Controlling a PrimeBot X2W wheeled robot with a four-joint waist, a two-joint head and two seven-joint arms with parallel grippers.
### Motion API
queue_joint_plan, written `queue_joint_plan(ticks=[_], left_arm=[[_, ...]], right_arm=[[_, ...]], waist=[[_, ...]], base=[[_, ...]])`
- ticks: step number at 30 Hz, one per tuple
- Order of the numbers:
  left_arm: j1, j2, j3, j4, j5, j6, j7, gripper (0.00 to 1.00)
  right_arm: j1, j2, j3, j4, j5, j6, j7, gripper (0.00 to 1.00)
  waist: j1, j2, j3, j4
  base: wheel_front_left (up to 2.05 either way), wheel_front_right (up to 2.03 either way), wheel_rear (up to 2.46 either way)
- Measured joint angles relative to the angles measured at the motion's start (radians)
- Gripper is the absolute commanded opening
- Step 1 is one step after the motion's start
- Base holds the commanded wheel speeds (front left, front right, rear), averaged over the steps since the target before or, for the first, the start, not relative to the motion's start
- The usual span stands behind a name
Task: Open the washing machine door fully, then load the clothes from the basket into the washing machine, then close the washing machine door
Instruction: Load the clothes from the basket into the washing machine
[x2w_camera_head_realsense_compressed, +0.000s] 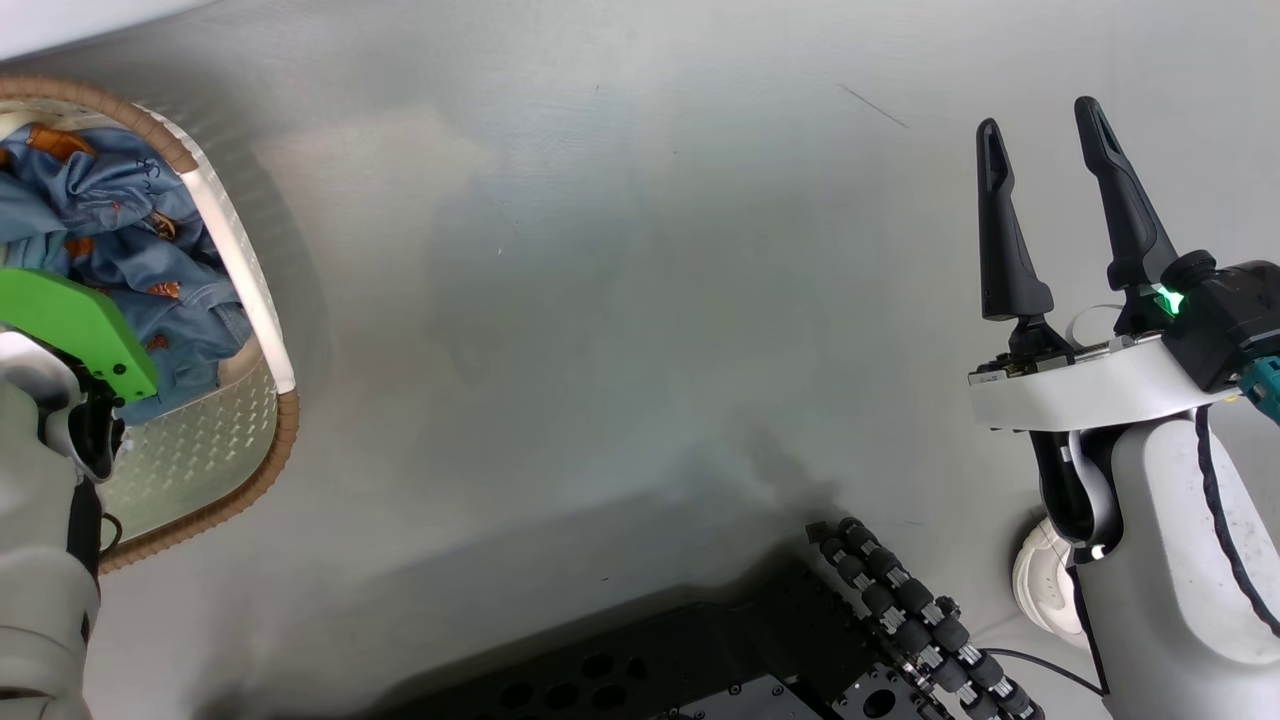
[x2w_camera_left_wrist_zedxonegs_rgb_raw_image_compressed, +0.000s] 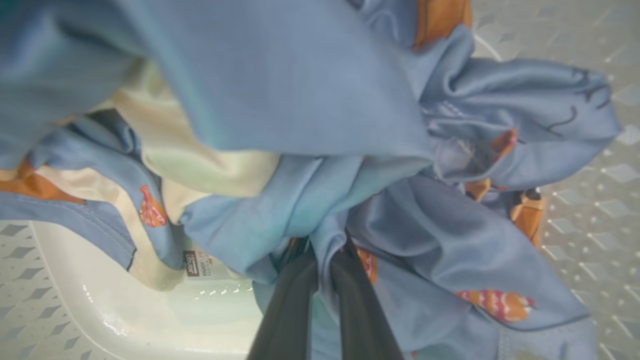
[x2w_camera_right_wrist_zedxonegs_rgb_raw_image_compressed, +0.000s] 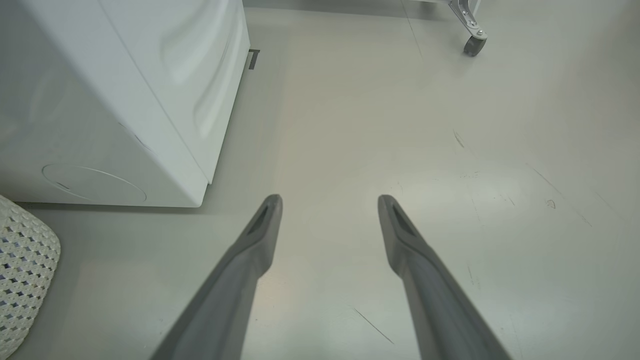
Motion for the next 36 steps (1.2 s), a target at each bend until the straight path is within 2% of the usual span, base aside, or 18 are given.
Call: queue_joint_plan(ticks=[6, 16, 25, 36], left_arm=[[-0.001, -0.019, 0.044, 0.002, -0.043, 0.0, -0.037, 0.0], [0.032, -0.061, 0.053, 0.016, -0.057, -0.015, -0.123, 0.0], [0.101, -0.107, 0.053, 0.014, -0.065, -0.041, -0.216, 0.0], [0.173, -0.162, 0.045, -0.007, -0.072, -0.059, -0.25, 0.0]], right_arm=[[-0.001, 0.003, -0.018, -0.001, 0.002, 0.0, 0.0, 1.0], [-0.014, 0.013, -0.028, 0.009, 0.002, 0.0, 0.0, 1.0], [-0.017, 0.012, -0.042, 0.036, 0.001, 0.0, 0.0, 1.0], [0.007, -0.012, -0.065, 0.059, -0.001, 0.0, 0.0, 1.0]], waist=[[0.0, 0.0, -0.003, 0.009], [0.0001, 0.0, -0.043, 0.041], [0.0001, 0.0, -0.12, 0.068], [0.0001, 0.0, -0.237, 0.107]], base=[[0.0, 0.0, 0.0], [0.0, 0.0, 0.0], [0.0, 0.0, 0.0], [0.0, 0.0, 0.0]])
